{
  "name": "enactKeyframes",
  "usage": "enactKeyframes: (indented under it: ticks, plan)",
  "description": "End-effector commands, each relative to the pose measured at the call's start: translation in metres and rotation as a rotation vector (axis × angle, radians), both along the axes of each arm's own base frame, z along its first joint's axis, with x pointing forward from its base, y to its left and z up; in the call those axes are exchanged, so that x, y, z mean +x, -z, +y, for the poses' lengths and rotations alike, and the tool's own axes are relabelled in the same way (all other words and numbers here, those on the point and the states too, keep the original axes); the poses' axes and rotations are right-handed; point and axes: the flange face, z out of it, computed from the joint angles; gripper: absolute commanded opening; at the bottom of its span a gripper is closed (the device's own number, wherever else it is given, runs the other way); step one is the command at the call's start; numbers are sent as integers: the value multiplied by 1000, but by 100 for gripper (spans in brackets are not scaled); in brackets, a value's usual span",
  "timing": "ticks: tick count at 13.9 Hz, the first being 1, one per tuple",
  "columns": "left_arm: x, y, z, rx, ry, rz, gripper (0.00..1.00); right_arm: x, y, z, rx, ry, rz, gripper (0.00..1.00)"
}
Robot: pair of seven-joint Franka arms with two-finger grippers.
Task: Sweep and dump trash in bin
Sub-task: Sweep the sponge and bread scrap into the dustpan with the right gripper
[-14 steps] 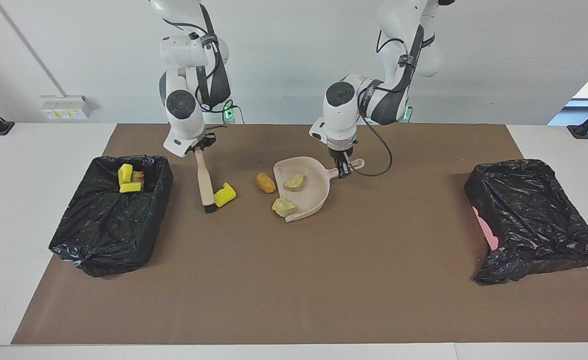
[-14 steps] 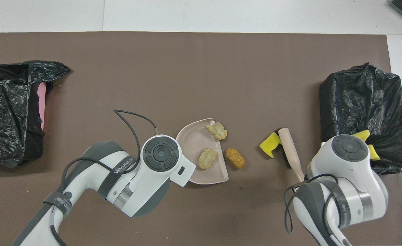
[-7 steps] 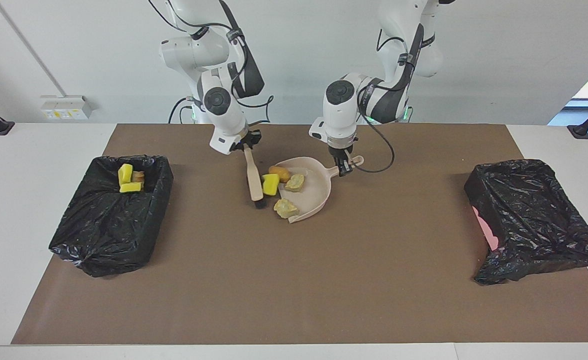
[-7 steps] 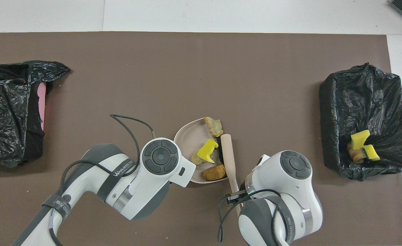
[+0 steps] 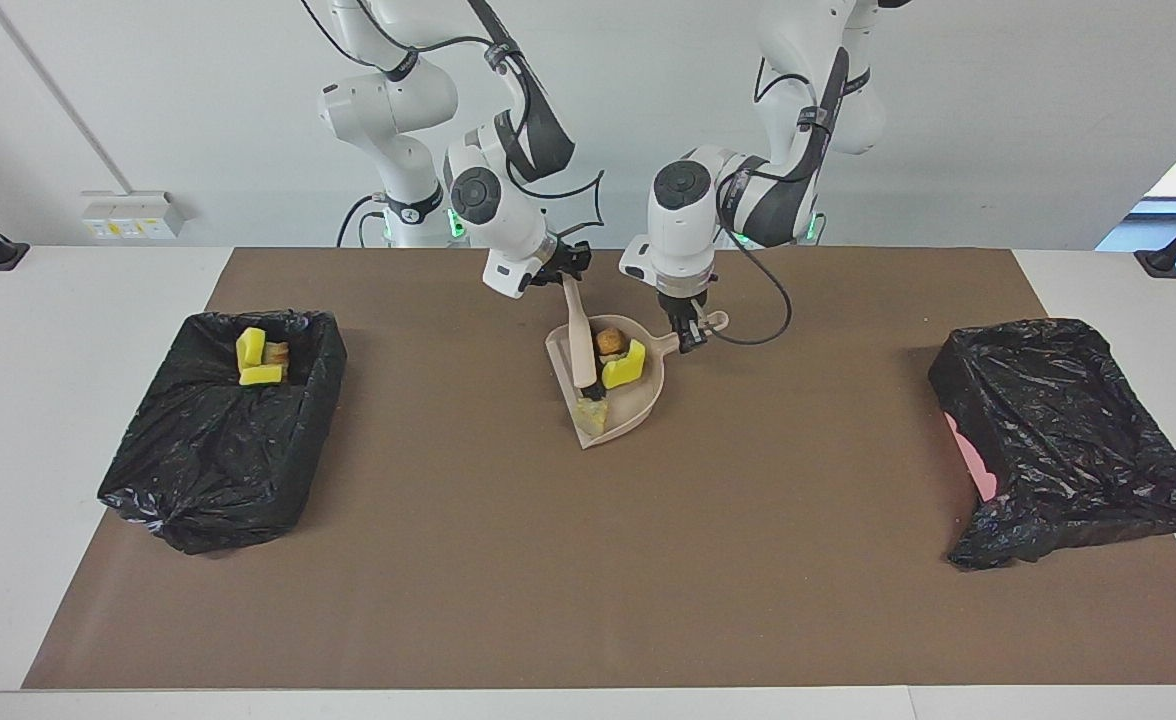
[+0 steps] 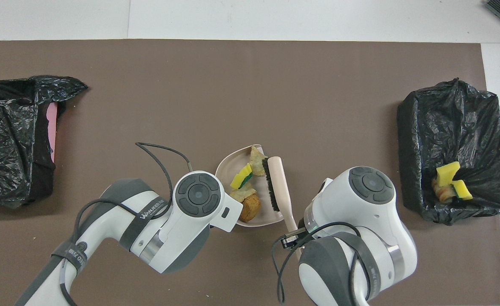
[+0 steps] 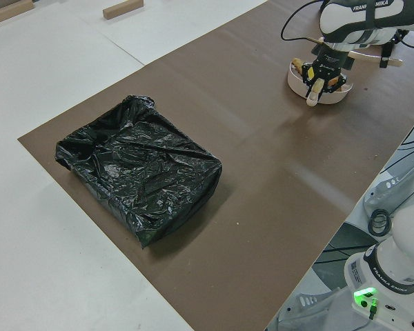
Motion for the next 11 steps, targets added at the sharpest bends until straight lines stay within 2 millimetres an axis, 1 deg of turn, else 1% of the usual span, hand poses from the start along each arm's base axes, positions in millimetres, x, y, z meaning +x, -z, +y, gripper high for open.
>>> enactKeyframes:
  ticks: [1, 2, 3, 4, 5, 6, 7, 8, 10, 11]
  plan:
    - [-3, -1, 7, -14, -13, -16, 0, 6, -3, -5, -119, -91, -69, 0]
    - [-1, 0, 9, -14, -10, -15, 0, 16, -2, -10, -140, -103, -95, 0]
    - [2, 0, 12, -14, -14, -15, 0, 28, 4, -11, -166, -122, -103, 0]
    - [5, 0, 16, -14, -5, -13, 0, 37, 8, -8, -170, -130, -107, 0]
    - [7, 0, 18, -15, 36, -7, 0, 40, 11, -6, -169, -125, -105, 0]
    - [10, -1, 20, -17, 81, -2, 0, 42, 11, -8, -170, -112, -105, 0]
    - [14, -1, 21, -18, 90, -4, 0, 41, 11, -13, -181, -92, -91, 0]
    - [15, -4, 21, -22, 93, -9, 0, 39, 9, -16, -210, -30, -79, 0]
    - [26, -11, 34, -31, 129, -13, 0, 27, 5, -9, -273, 129, -58, 0]
    - [35, -20, 39, -36, 171, -16, 0, 19, 0, -6, -292, 172, -50, 0]
